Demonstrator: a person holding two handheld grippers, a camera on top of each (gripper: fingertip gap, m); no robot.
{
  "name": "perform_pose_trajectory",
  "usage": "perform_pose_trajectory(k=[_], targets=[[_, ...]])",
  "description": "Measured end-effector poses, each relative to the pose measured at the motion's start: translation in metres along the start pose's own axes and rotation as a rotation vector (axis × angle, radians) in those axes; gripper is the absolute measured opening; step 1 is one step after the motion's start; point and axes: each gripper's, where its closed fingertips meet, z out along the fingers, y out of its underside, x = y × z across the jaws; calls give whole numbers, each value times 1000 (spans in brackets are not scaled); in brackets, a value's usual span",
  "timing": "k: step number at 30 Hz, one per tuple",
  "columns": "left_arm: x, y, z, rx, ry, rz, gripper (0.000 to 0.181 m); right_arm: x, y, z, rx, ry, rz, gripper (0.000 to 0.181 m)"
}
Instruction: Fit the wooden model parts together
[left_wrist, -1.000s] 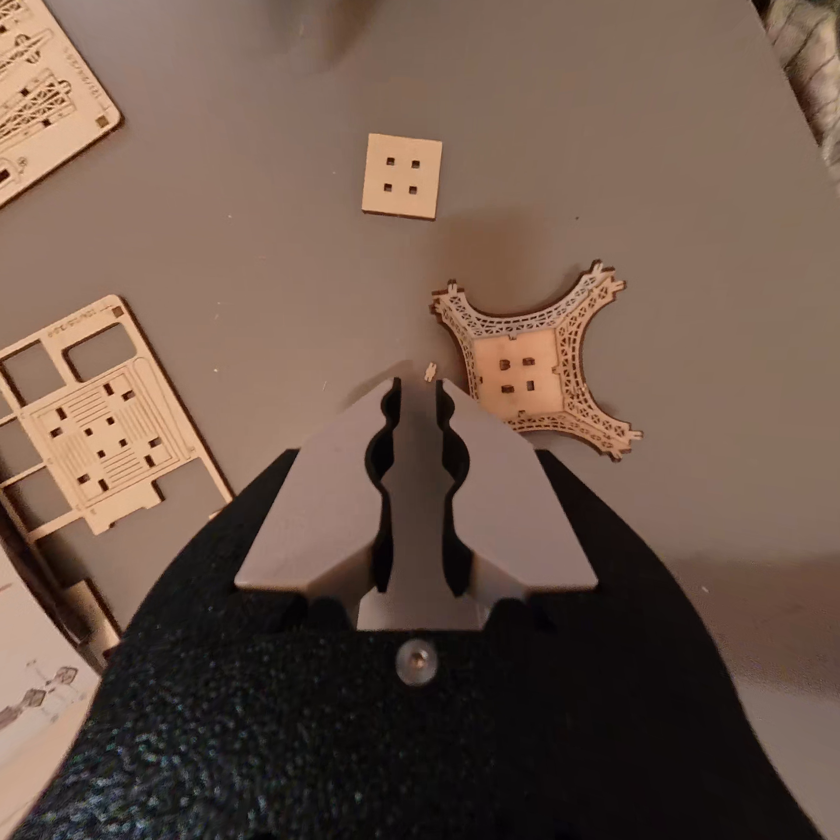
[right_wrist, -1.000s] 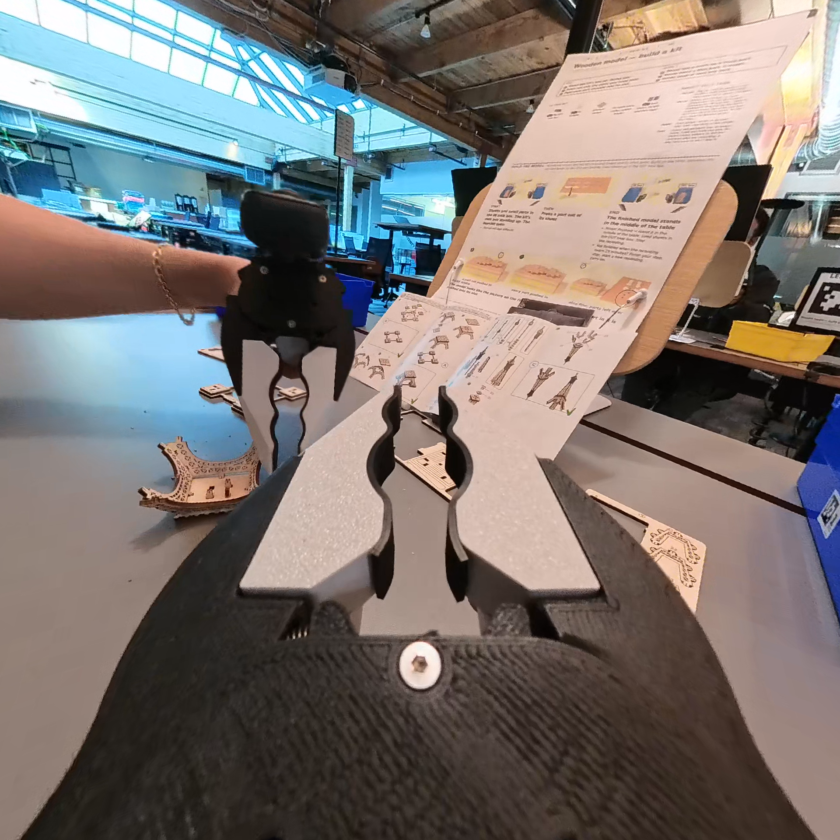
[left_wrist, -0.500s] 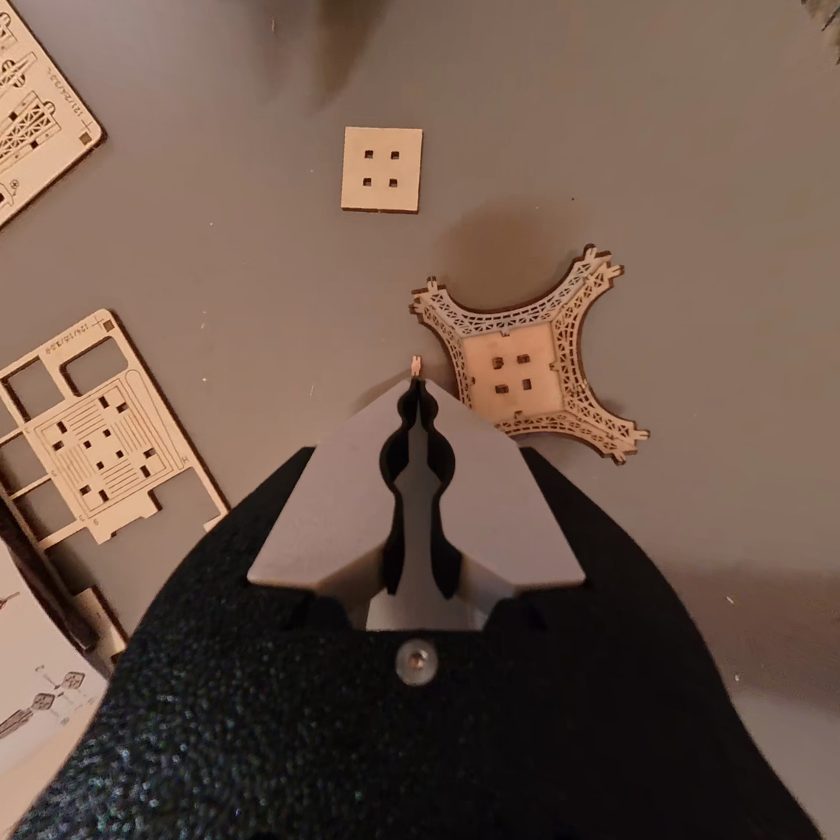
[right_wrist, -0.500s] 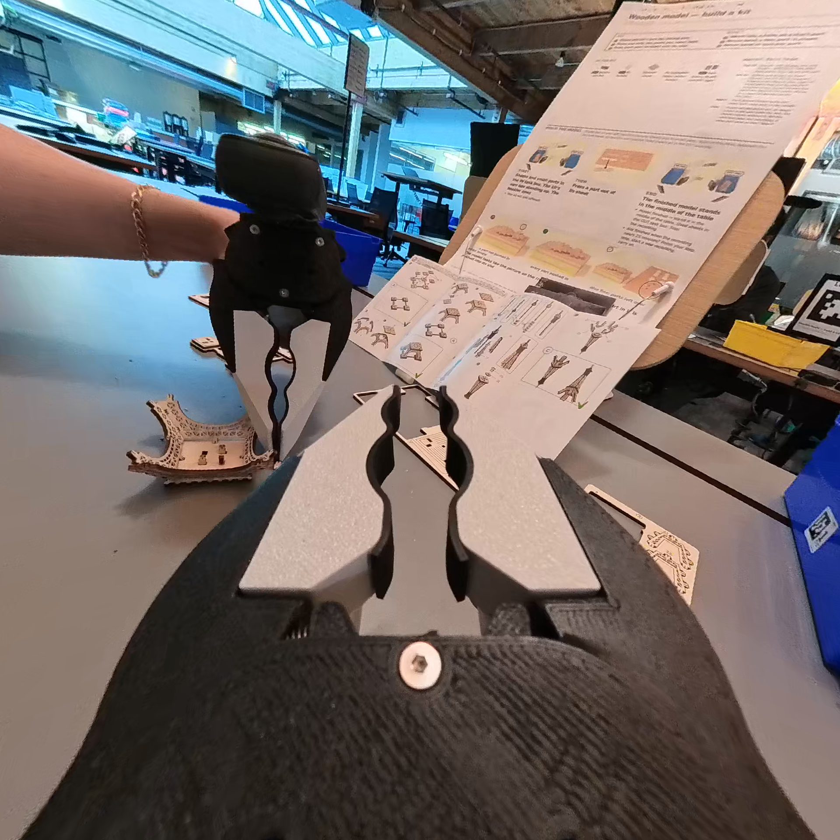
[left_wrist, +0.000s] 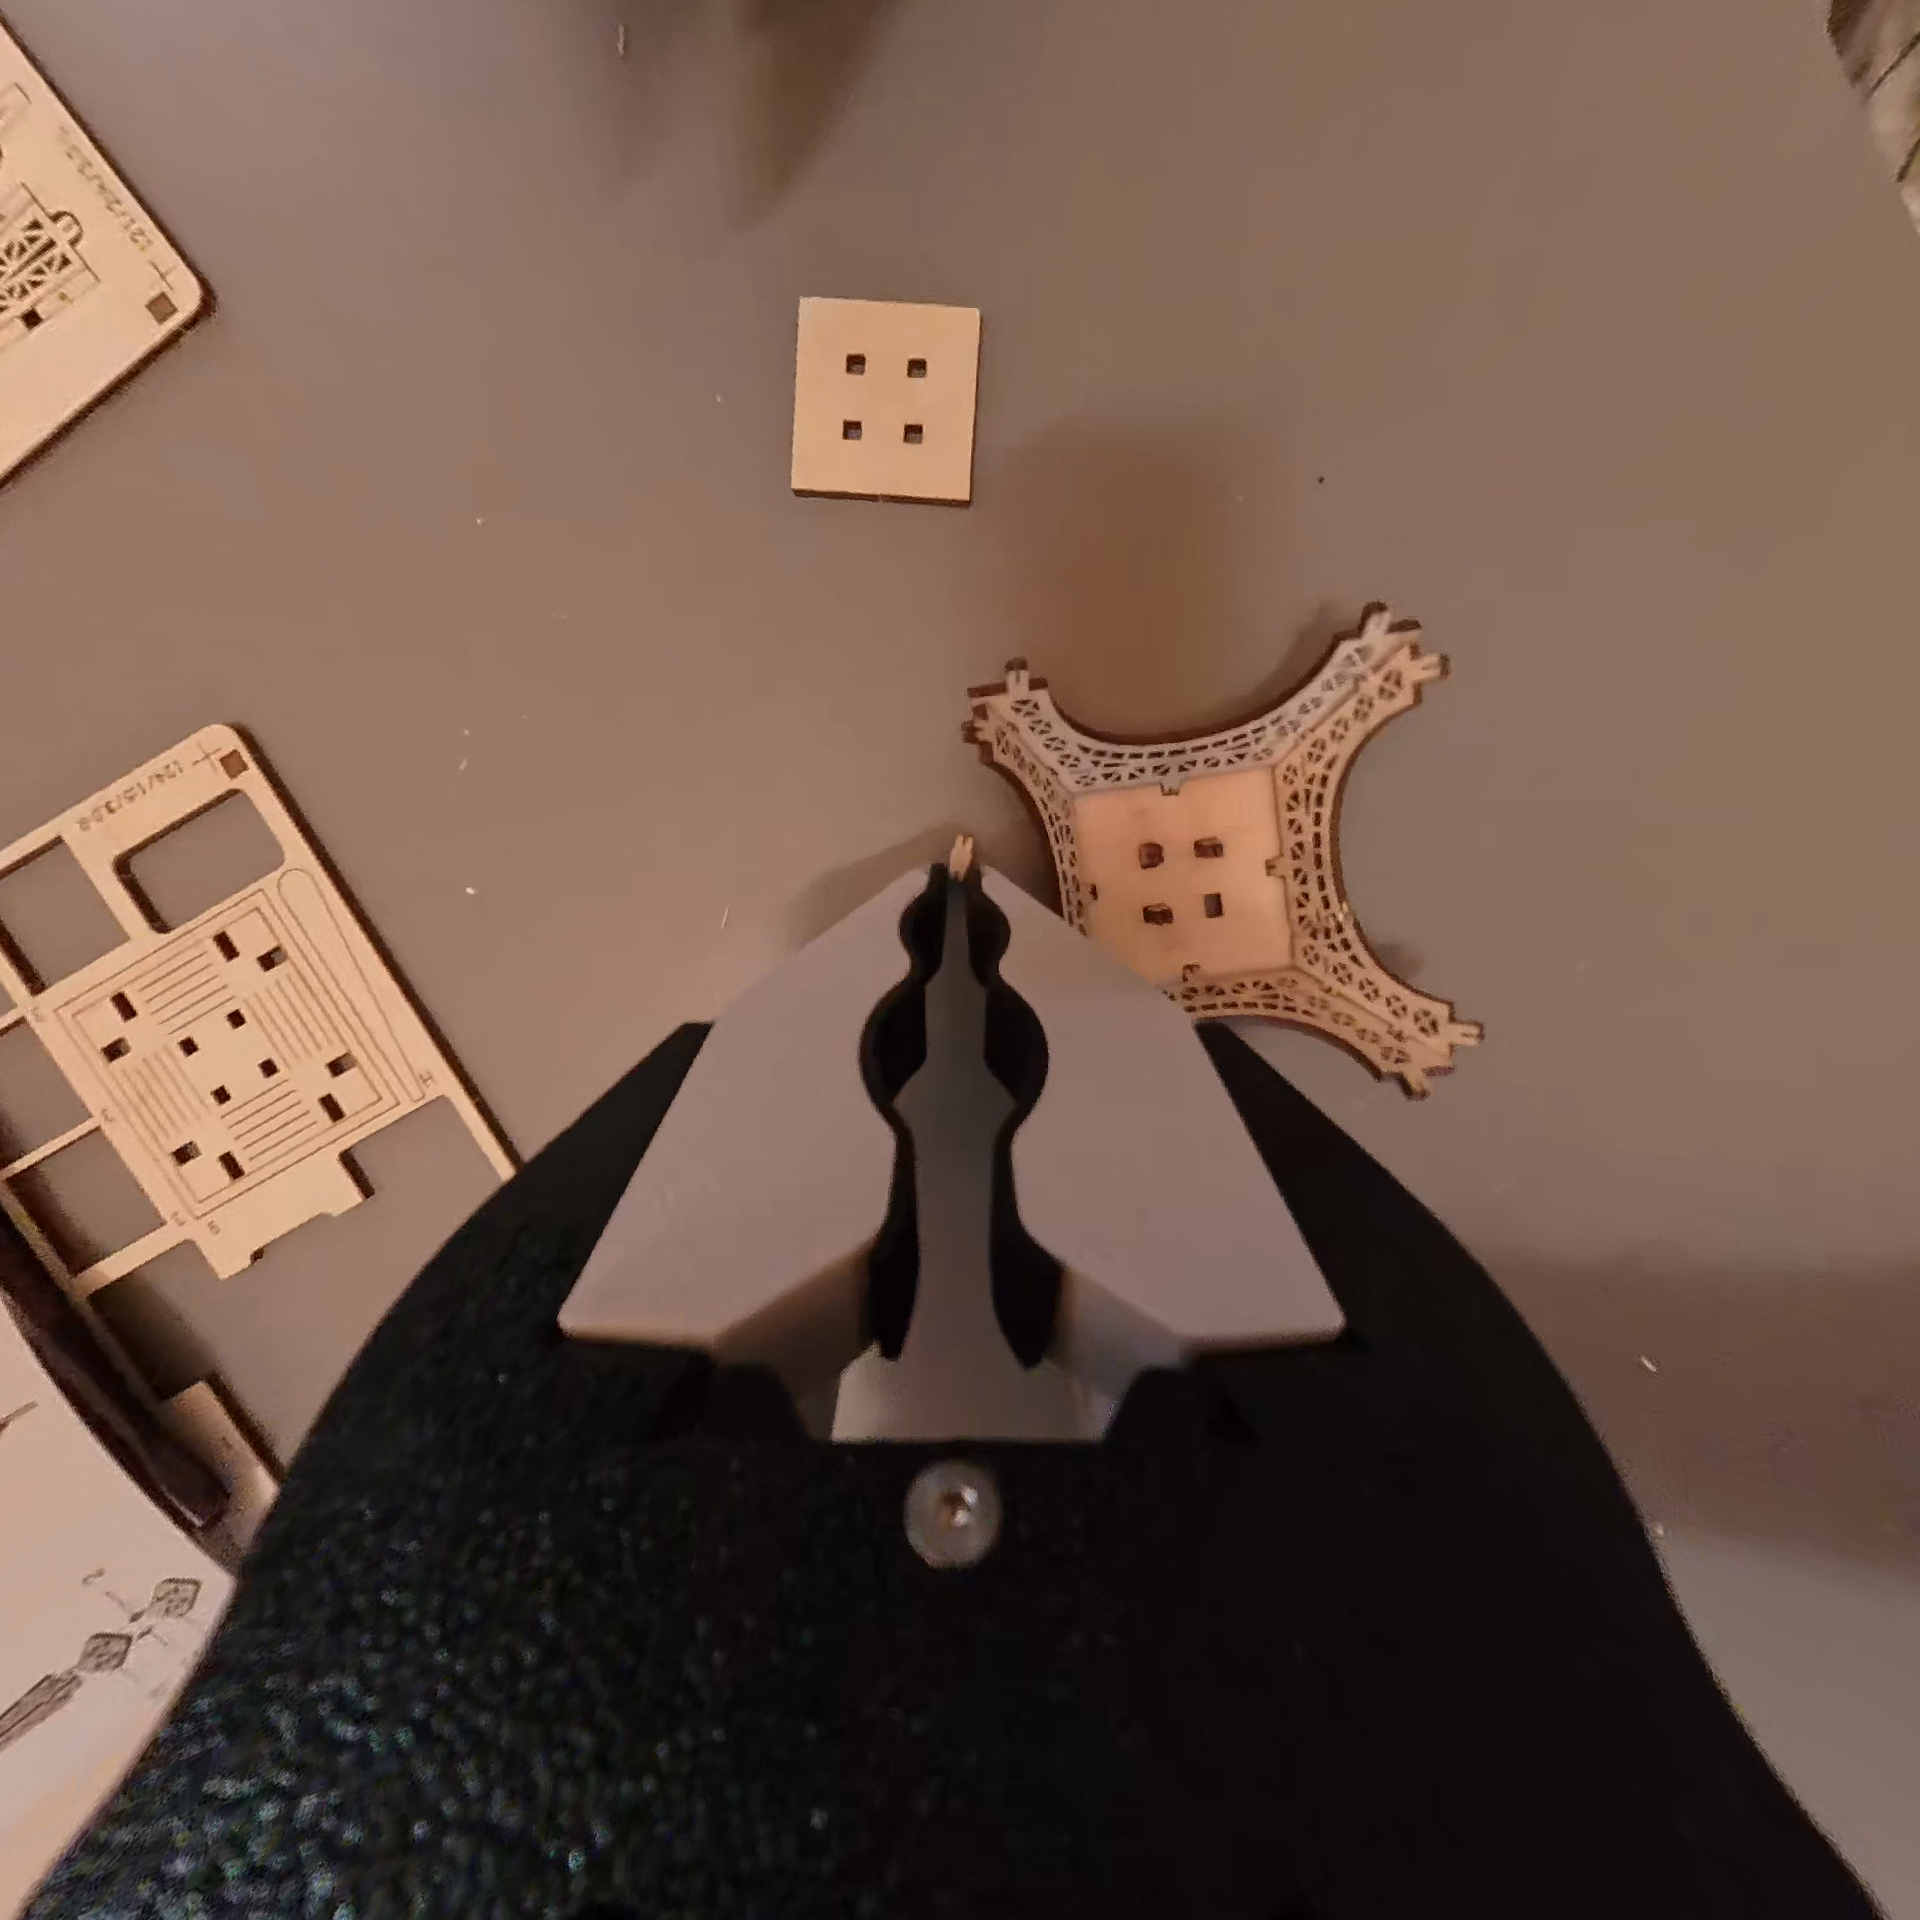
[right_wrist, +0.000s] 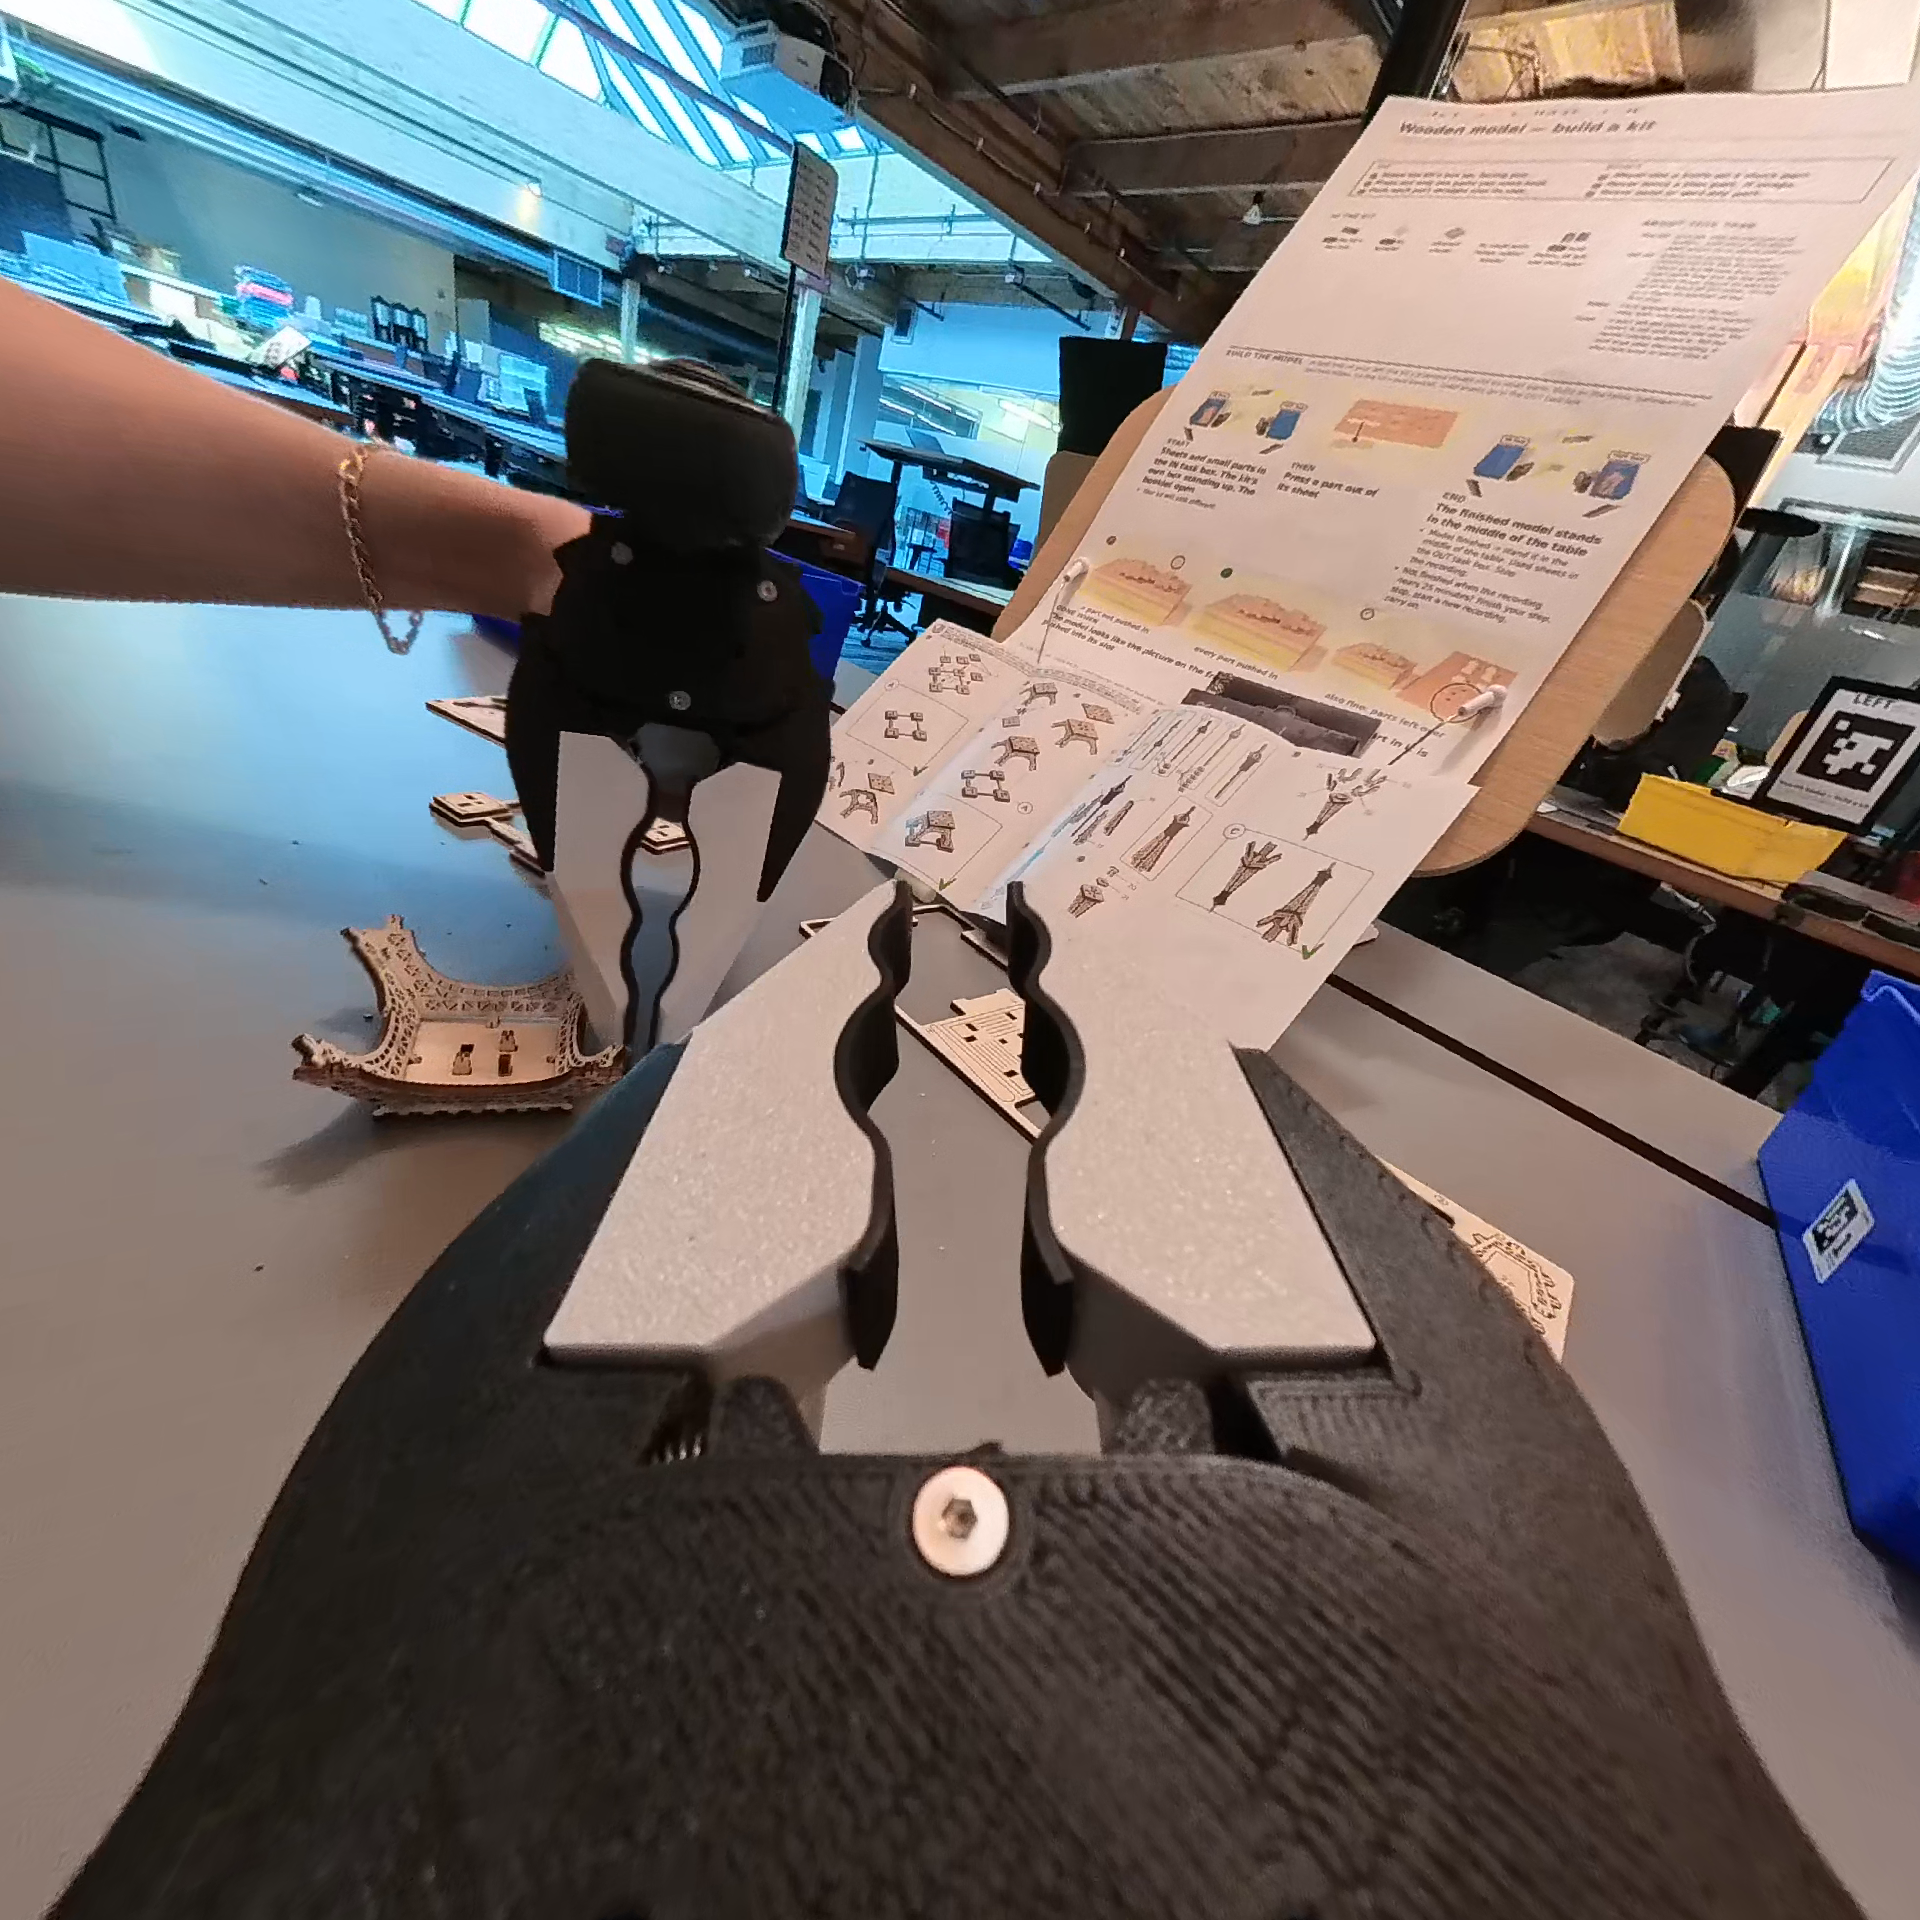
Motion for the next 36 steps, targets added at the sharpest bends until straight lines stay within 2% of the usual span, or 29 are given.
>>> perform_pose_trajectory(k=[6, 9, 12, 15, 18, 21, 23, 25, 27, 30, 33, 34, 36], targets=[[-7, 1, -3, 25, -76, -25, 0, -2, 2, 2, -17, -10, -11, 15], [-17, 3, -16, 4, -192, -38, 0, -2, 2, 2, -15, -11, -3, 16], [-24, -1, -37, -77, -365, 5, 0, 2, 1, 1, -5, 0, 17, 23], [-22, -22, -60, -133, -548, 107, 0, 0, 4, 3, -65, -13, 132, 29], [-17, -50, -80, -141, -716, 195, 0, -21, -8, 12, -107, -127, 339, 33], [-11, -76, -93, -109, -837, 273, 0, -43, -24, 18, -79, -225, 495, 34], [-9, -86, -100, -113, -906, 315, 0, -50, -35, 18, -24, -279, 585, 27], [-9, -89, -105, -135, -953, 336, 0, -51, -40, 18, 13, -313, 685, 16], [-6, -94, -106, -126, -965, 354, 0, -51, -42, 17, 38, -336, 747, 14], [-2, -102, -103, -102, -971, 371, 0, -57, -36, 21, 3, -335, 734, 16], [-3, -103, -105, -113, -985, 374, 0, -63, -37, 23, -7, -346, 716, 9], [-2, -103, -105, -113, -978, 370, 0, -63, -37, 22, 2, -348, 713, 1], [-2, -103, -106, -104, -980, 368, 0, -62, -40, 22, 29, -347, 721, 0]])
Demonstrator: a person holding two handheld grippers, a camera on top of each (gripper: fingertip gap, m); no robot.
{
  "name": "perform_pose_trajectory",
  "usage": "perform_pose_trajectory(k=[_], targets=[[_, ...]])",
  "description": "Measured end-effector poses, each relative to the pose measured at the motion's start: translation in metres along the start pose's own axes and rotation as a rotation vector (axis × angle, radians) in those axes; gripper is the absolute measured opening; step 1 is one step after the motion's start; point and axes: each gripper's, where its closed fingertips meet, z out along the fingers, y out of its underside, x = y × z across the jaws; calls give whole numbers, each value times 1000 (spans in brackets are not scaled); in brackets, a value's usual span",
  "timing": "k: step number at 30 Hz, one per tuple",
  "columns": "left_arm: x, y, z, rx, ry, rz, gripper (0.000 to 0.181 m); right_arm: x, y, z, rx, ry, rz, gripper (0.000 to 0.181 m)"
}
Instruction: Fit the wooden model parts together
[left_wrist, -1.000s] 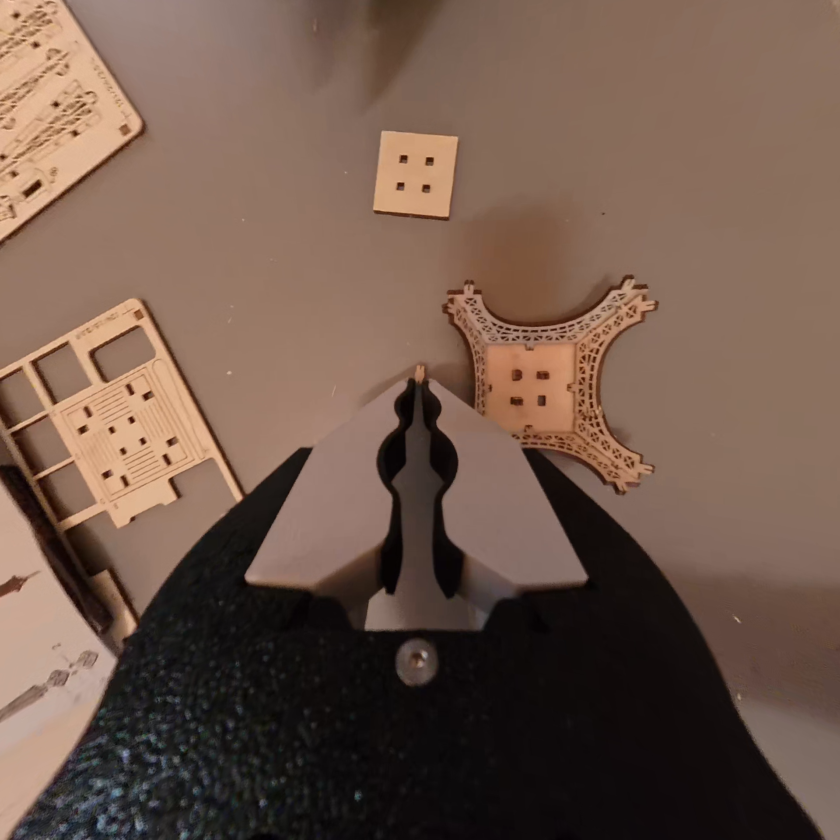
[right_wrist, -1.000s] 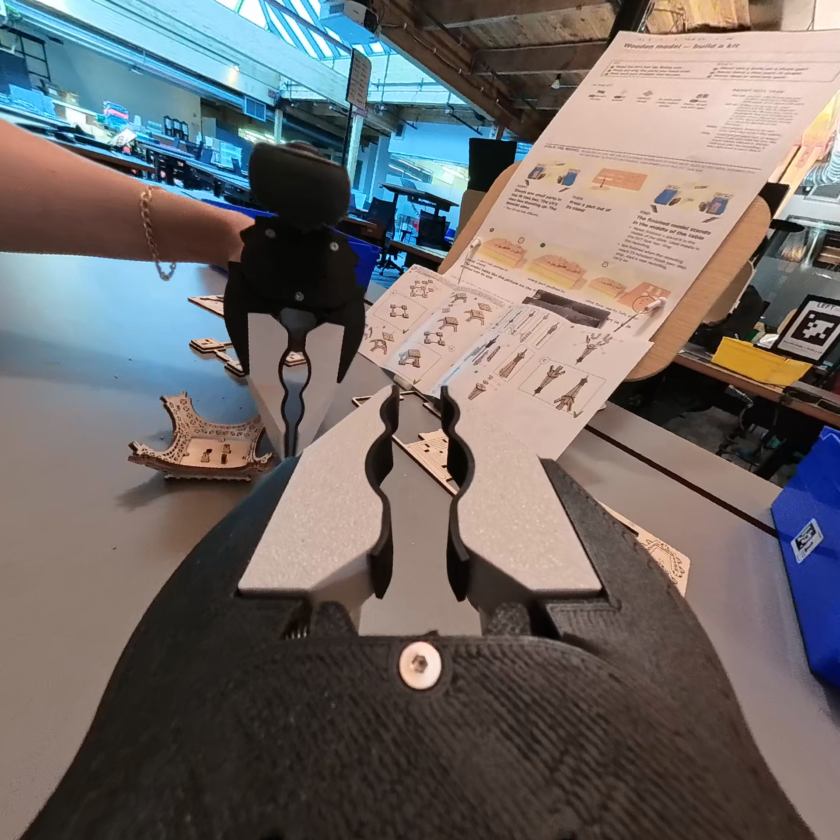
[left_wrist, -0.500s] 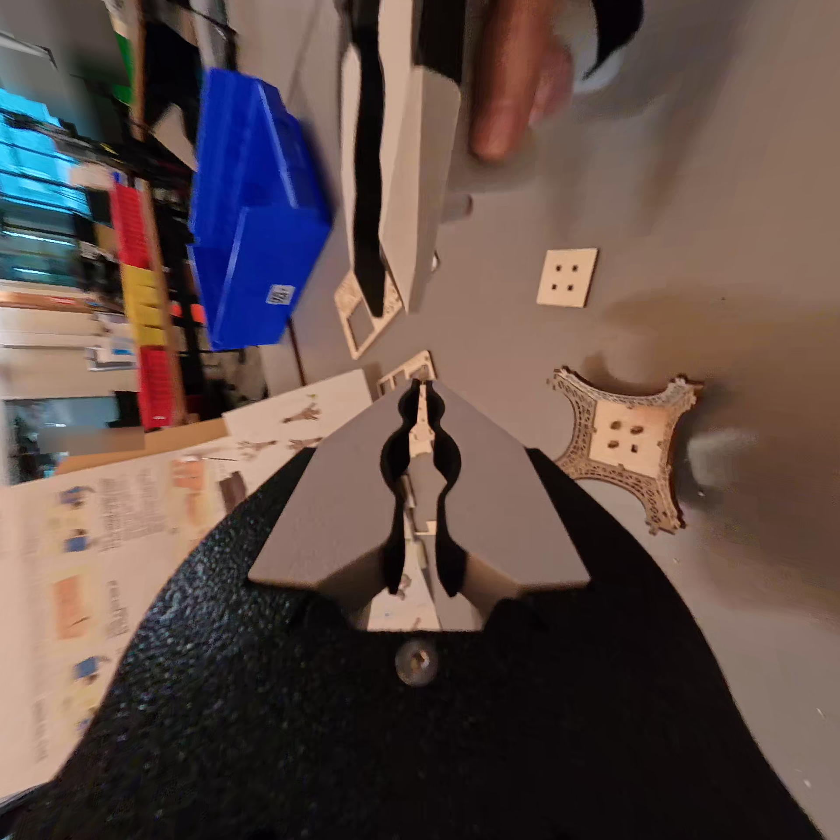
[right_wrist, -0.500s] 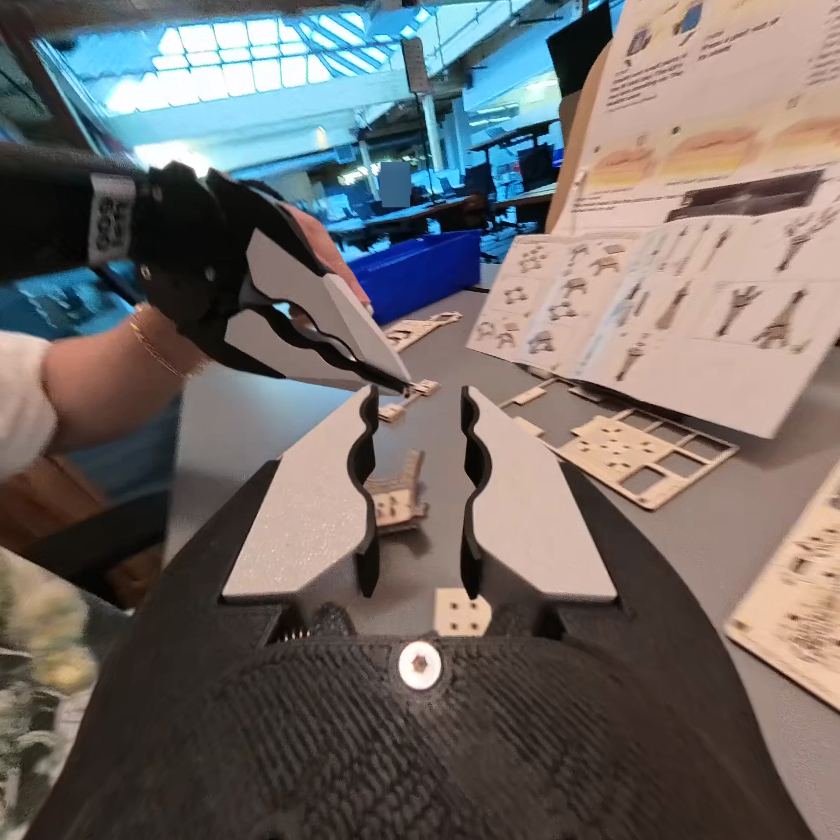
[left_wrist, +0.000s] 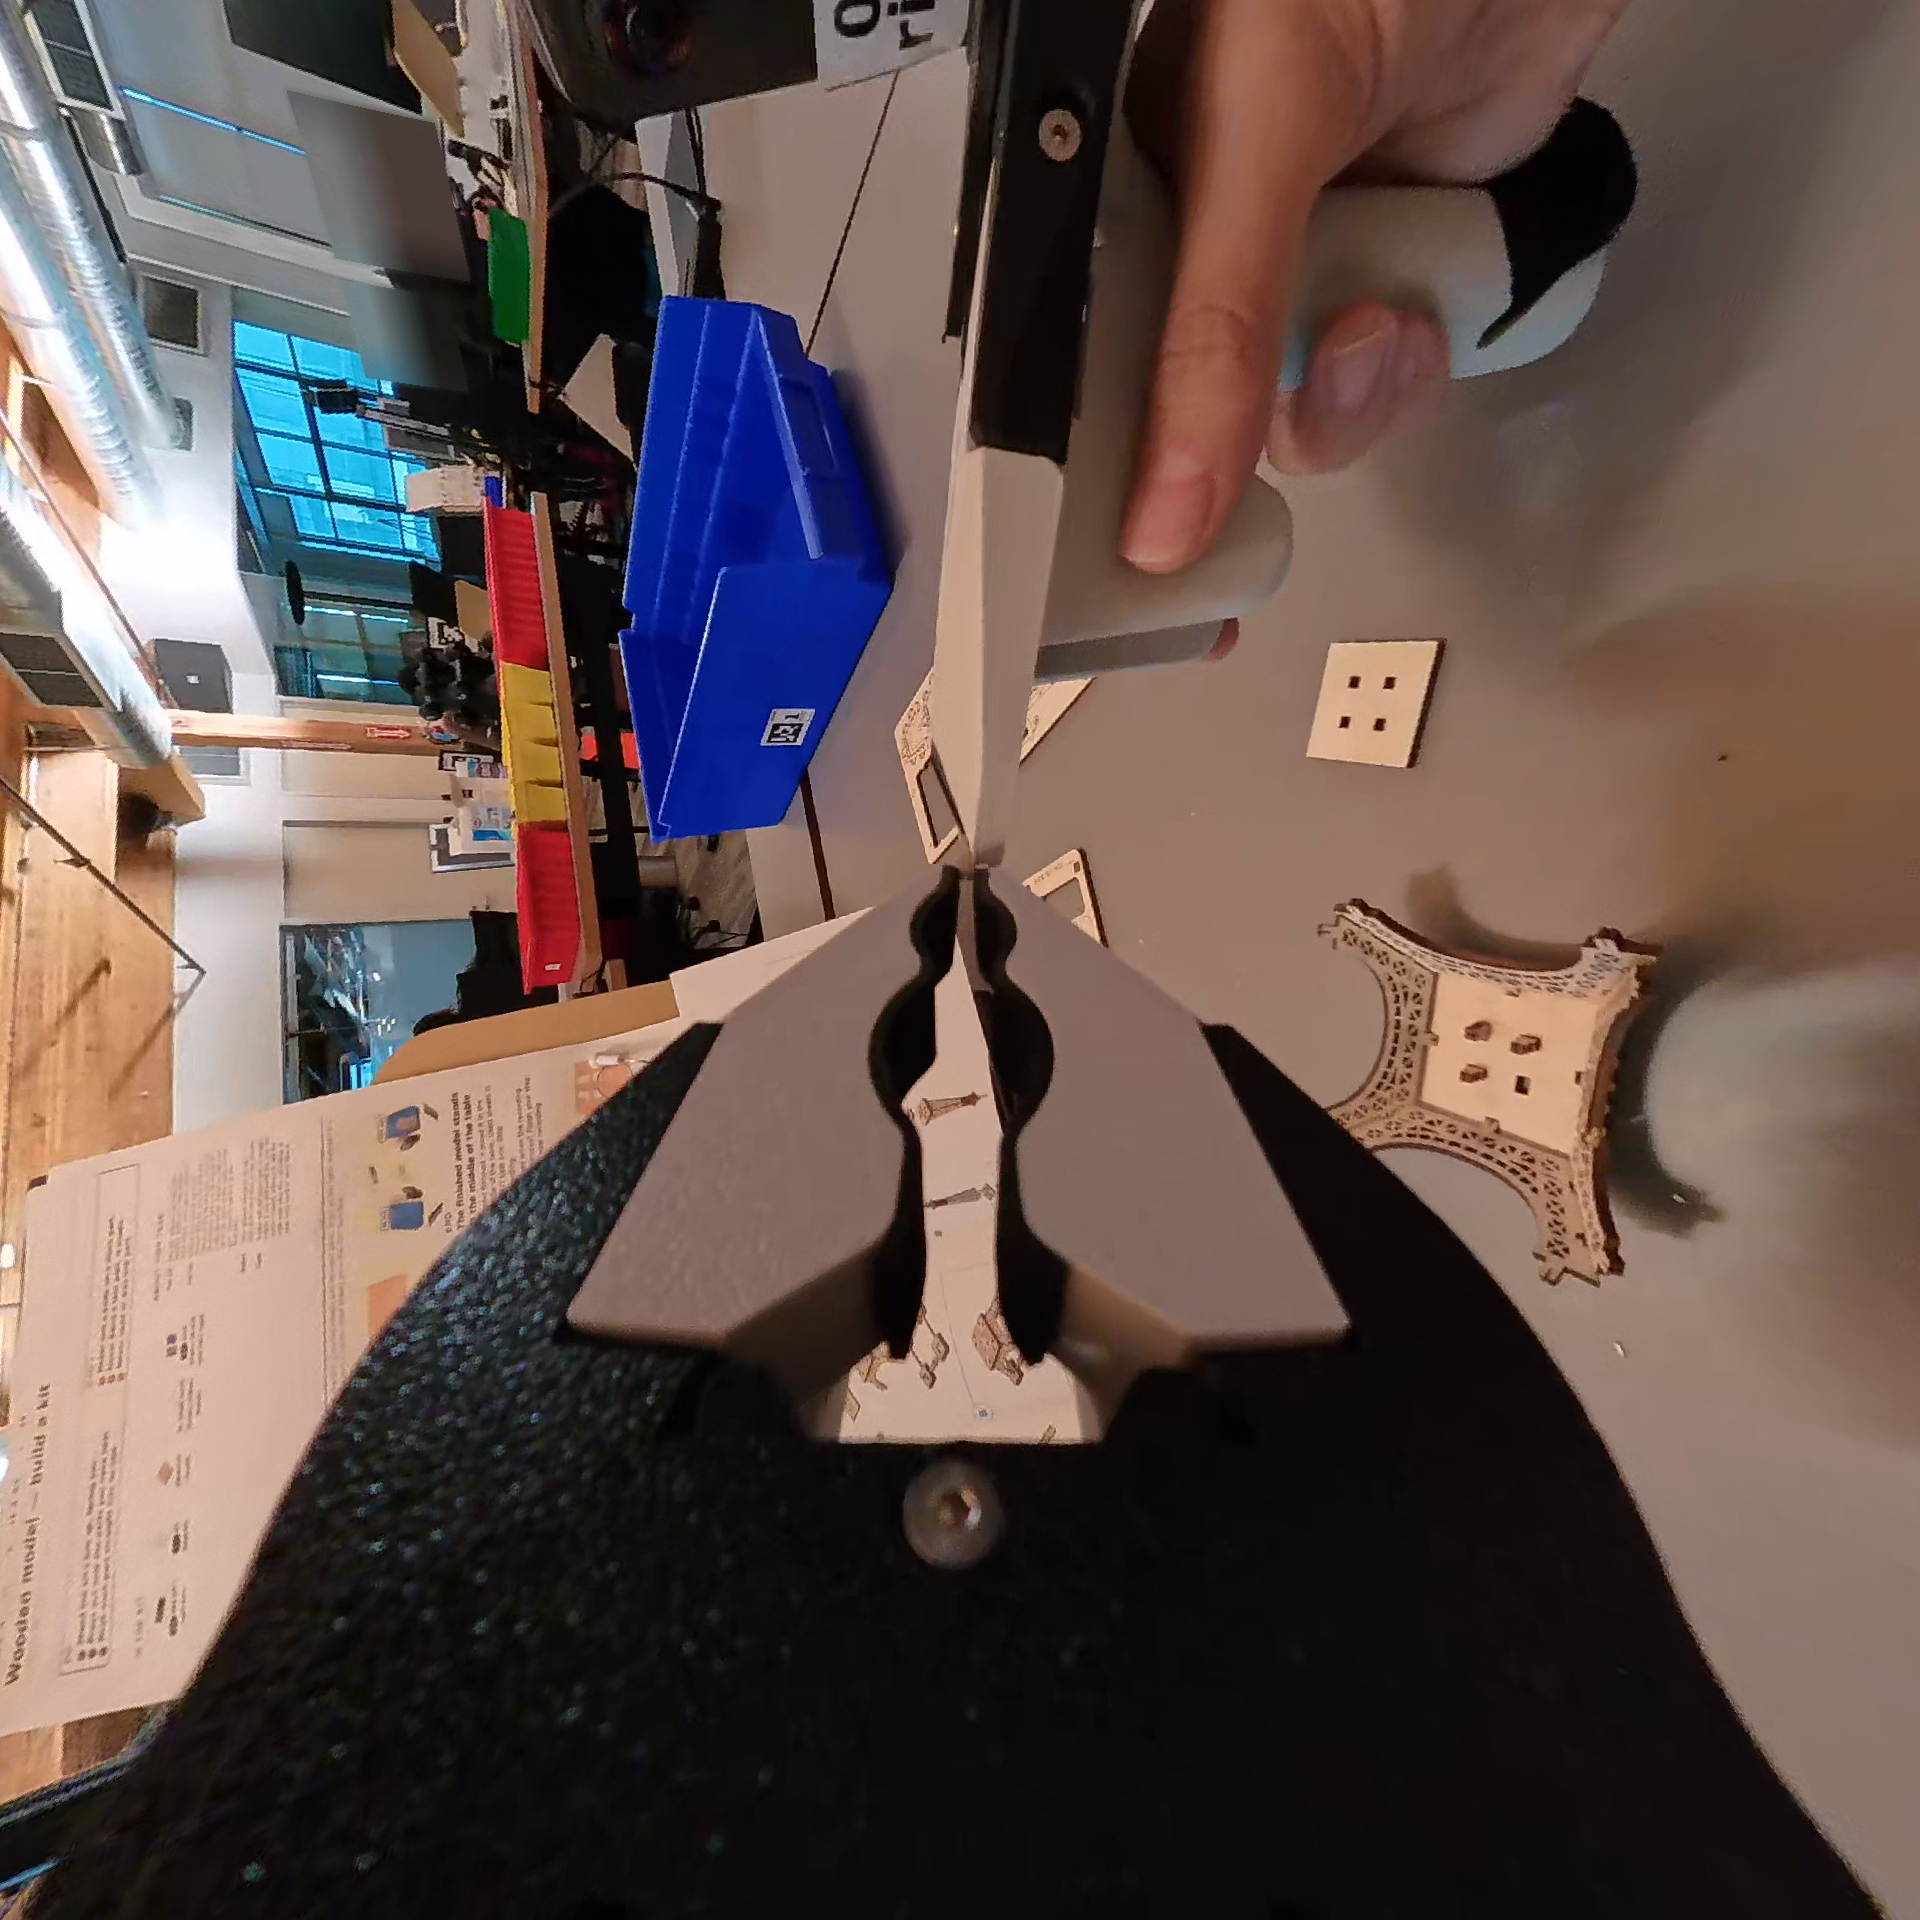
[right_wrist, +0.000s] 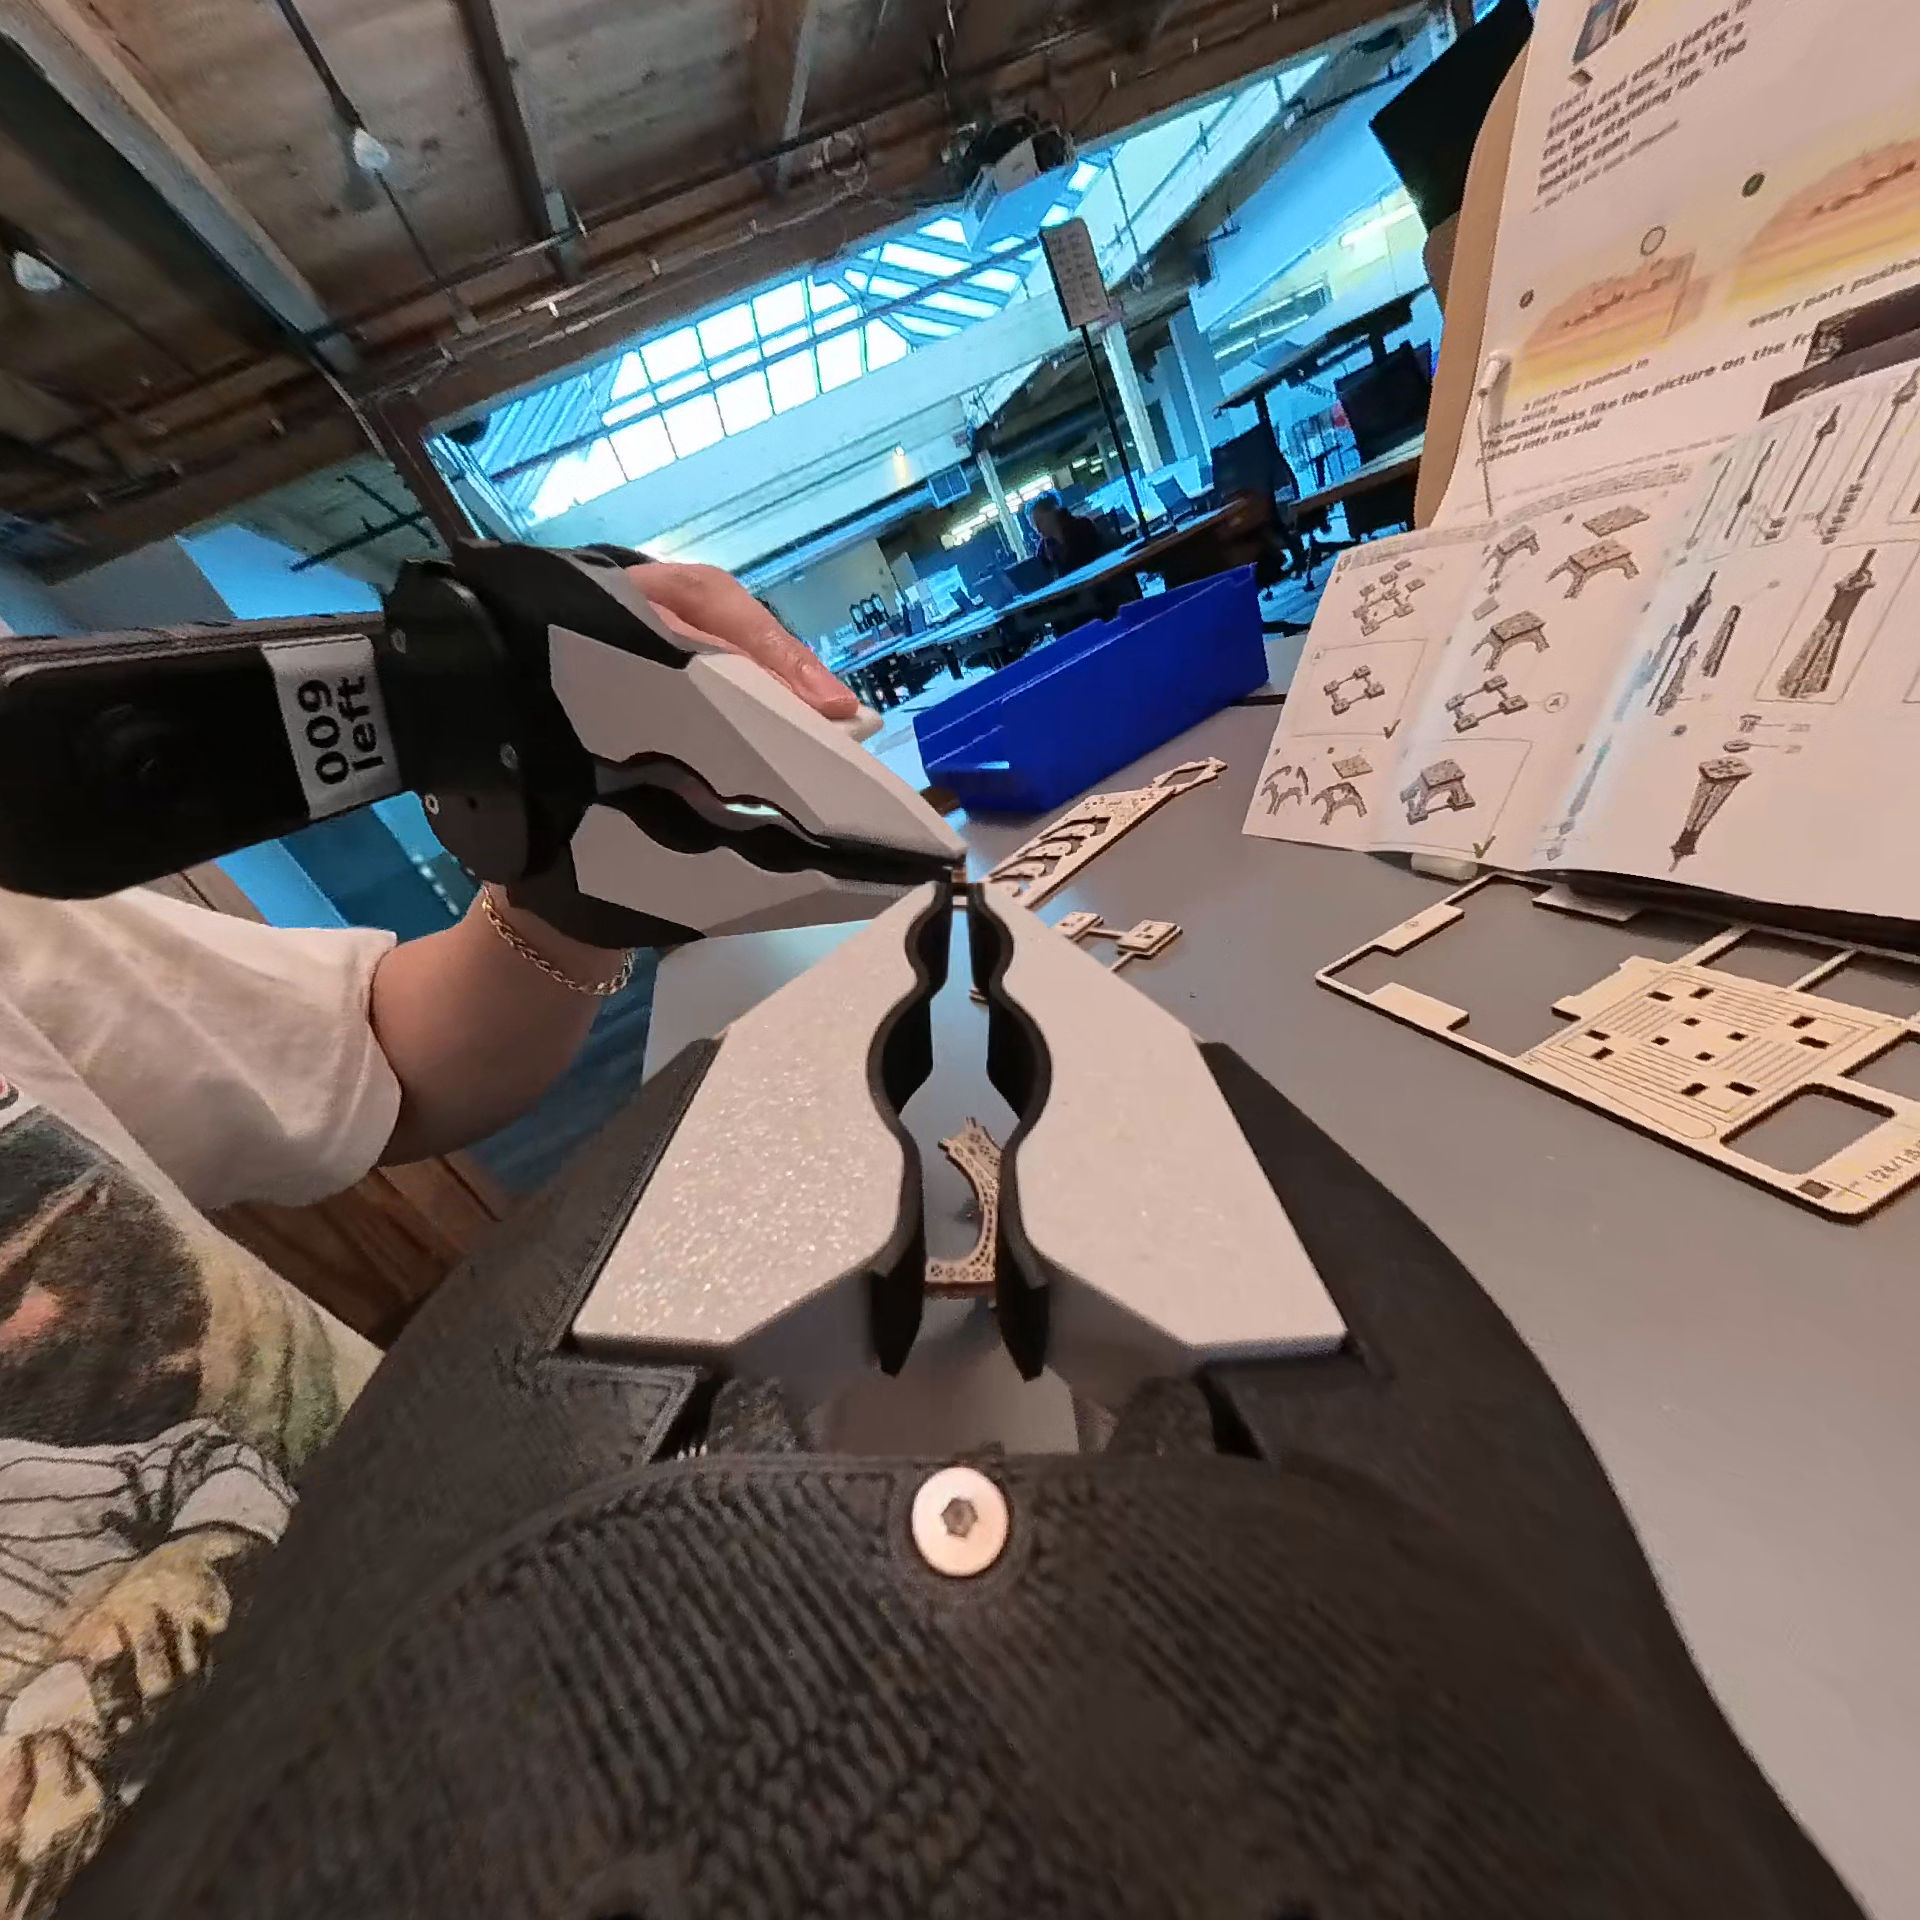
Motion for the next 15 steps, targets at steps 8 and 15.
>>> perform_pose_trajectory(k=[8, 15], targets=[[0, 0, -1, 0, 10, 8, 0, 0, -5, -2, 44, -34, 60, 1], [0, -6, -5, 83, 17, -66, 0, -6, -6, -5, 49, -112, 108, 0]])
